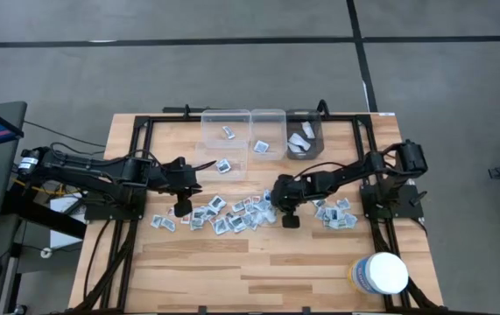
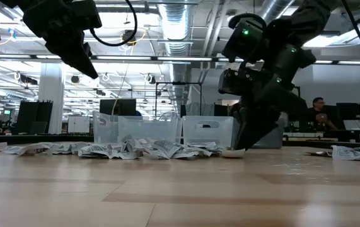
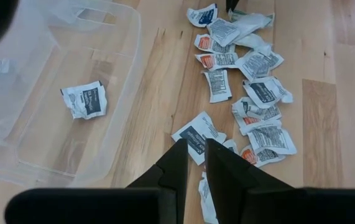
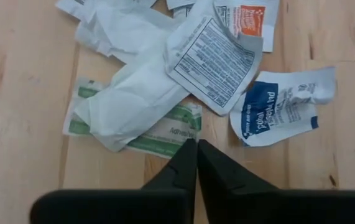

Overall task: Pick & Place First Aid Supplies
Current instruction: Put the bandage pack into the black transparent bin

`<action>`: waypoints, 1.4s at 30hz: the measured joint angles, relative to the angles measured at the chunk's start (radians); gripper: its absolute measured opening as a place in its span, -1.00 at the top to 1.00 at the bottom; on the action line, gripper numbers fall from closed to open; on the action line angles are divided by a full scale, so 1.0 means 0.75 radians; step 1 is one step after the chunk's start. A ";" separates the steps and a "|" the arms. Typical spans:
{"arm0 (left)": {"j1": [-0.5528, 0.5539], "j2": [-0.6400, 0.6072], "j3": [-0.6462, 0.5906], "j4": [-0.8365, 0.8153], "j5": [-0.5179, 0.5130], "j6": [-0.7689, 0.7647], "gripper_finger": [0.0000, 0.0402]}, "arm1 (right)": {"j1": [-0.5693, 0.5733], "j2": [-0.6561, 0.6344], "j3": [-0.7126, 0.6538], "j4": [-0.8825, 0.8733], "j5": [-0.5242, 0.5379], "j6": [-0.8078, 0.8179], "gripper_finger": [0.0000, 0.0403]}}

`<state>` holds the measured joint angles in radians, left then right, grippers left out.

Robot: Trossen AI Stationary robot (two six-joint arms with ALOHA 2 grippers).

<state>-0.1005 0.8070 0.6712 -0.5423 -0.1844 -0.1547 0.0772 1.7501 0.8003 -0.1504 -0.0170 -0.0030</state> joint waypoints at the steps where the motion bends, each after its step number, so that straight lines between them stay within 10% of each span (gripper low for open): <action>1: 0.000 0.000 0.000 0.000 0.000 0.000 0.72 | 0.000 -0.013 0.009 -0.013 0.003 -0.005 0.95; 15: 0.000 -0.001 0.000 0.013 0.007 0.026 0.72 | -0.063 -0.336 0.161 -0.276 0.240 -0.115 0.99; 35: 0.000 -0.001 -0.001 0.037 0.026 0.024 0.72 | -0.320 -0.535 0.225 -0.579 1.262 -0.112 0.98; 42: 0.000 -0.001 -0.001 0.047 0.026 0.020 0.72 | -0.509 -0.535 0.225 -0.709 1.160 0.199 0.95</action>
<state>-0.1005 0.8066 0.6708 -0.5072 -0.1650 -0.1394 -0.3047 1.3487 0.9688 -0.6821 0.8531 0.1459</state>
